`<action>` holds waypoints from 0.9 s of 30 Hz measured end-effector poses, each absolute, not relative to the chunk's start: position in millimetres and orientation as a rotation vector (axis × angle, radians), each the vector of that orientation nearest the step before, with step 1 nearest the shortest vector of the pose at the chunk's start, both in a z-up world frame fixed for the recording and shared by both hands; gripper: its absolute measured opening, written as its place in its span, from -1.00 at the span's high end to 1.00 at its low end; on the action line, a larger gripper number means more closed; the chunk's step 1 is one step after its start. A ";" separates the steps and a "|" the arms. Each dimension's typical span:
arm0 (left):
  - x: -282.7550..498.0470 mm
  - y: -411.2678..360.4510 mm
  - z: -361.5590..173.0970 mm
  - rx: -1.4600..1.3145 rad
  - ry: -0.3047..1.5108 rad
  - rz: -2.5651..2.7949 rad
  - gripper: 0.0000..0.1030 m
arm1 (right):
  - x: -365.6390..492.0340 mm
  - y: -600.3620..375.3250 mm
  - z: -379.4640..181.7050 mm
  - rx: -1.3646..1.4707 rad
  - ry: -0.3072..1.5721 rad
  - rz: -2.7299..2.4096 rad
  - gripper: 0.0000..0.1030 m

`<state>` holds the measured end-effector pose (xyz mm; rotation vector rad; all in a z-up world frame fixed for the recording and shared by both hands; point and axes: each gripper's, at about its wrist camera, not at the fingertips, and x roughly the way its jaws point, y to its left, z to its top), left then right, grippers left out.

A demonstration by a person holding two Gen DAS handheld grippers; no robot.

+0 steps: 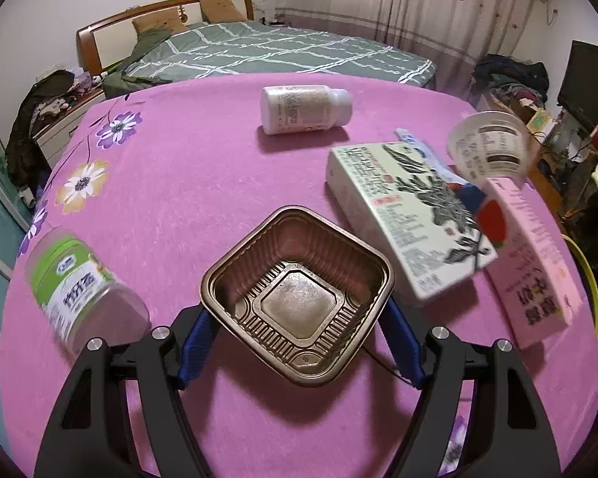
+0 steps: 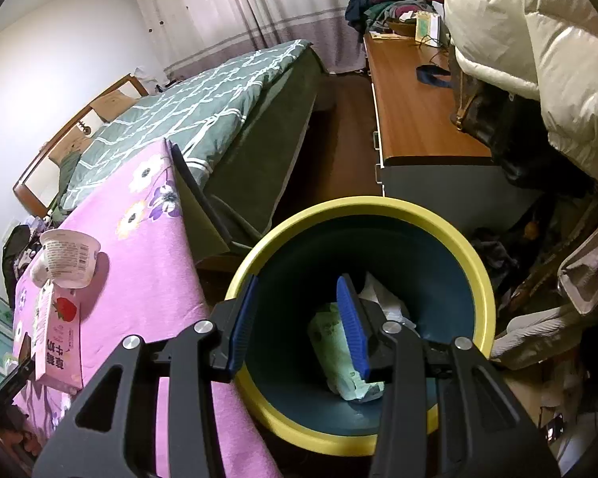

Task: Collect trash
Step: 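Carry the brown square tray to the bin and release it with the left tool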

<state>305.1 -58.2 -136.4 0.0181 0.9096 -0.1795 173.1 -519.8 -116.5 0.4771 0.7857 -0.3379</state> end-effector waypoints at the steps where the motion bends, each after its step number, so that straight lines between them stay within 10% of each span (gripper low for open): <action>1: 300.7 -59.0 -133.6 0.020 0.904 -0.182 -0.43 | 172.9 -519.0 -115.5 0.476 0.785 -0.334 0.24; 27: 171.0 -246.2 -40.9 0.149 0.727 -0.639 -0.43 | 104.4 -553.0 -102.3 0.420 0.728 -0.385 0.23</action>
